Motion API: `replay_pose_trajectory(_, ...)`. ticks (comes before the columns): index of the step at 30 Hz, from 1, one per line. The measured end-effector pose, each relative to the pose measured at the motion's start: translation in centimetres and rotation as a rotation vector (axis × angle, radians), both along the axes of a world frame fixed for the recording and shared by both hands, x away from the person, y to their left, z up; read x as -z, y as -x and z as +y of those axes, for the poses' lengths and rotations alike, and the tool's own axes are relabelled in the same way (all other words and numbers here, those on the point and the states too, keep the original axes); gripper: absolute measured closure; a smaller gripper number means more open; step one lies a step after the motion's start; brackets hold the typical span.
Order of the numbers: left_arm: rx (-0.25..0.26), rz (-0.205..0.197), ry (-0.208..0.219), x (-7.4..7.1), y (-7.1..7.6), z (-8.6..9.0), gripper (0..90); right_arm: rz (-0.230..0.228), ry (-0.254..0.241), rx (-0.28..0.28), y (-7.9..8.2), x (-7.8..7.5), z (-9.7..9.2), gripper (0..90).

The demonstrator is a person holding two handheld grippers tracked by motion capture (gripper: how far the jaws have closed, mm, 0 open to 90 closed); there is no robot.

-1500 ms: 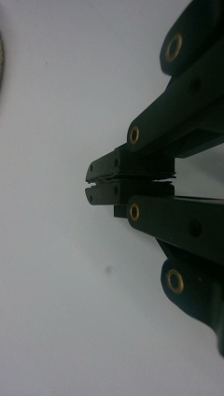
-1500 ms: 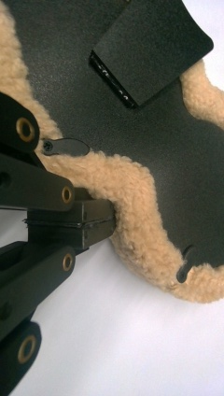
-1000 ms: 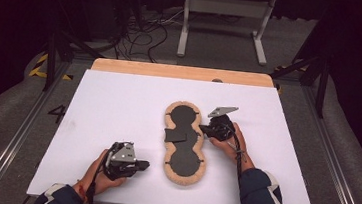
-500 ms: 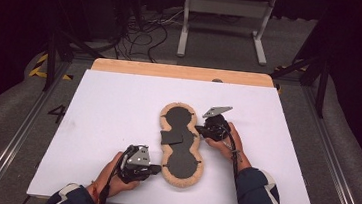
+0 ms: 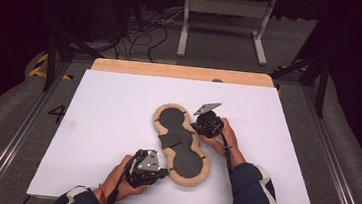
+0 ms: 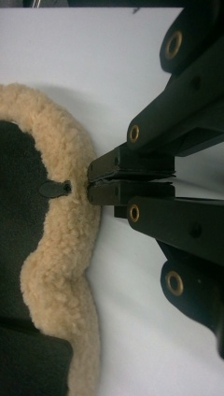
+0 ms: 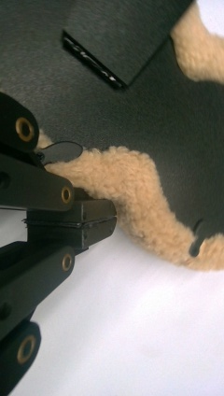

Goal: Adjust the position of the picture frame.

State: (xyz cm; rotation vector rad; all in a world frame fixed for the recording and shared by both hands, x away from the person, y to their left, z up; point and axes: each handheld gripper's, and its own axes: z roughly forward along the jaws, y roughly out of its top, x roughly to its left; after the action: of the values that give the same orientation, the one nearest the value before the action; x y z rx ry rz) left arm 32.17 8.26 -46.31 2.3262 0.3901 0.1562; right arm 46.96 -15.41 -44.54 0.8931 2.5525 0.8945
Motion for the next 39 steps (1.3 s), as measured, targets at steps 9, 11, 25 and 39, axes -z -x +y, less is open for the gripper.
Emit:
replay_pose_trajectory(9, 0.052, -0.023, -0.019, -0.1, 0.5, -2.3, 89.1, -0.018, 0.05, 0.021, 0.2, -0.2, 1.8, 90.0)
replay_pose_trajectory(11, 0.056, -0.024, -0.017, -0.1, 0.5, -2.7, 89.2, -0.021, 0.06, 0.022, 0.2, -0.2, 2.1, 90.0)
replay_pose_trajectory(25, 0.046, -0.007, 0.108, -0.8, -0.2, -1.0, 84.9, -0.069, -0.036, 0.051, 2.7, -1.9, -0.2, 90.0)
replay_pose_trajectory(39, -0.211, -0.079, 0.186, -3.2, -4.4, 6.9, 85.2, -0.082, -0.201, 0.115, 11.6, -1.9, -8.2, 90.0)
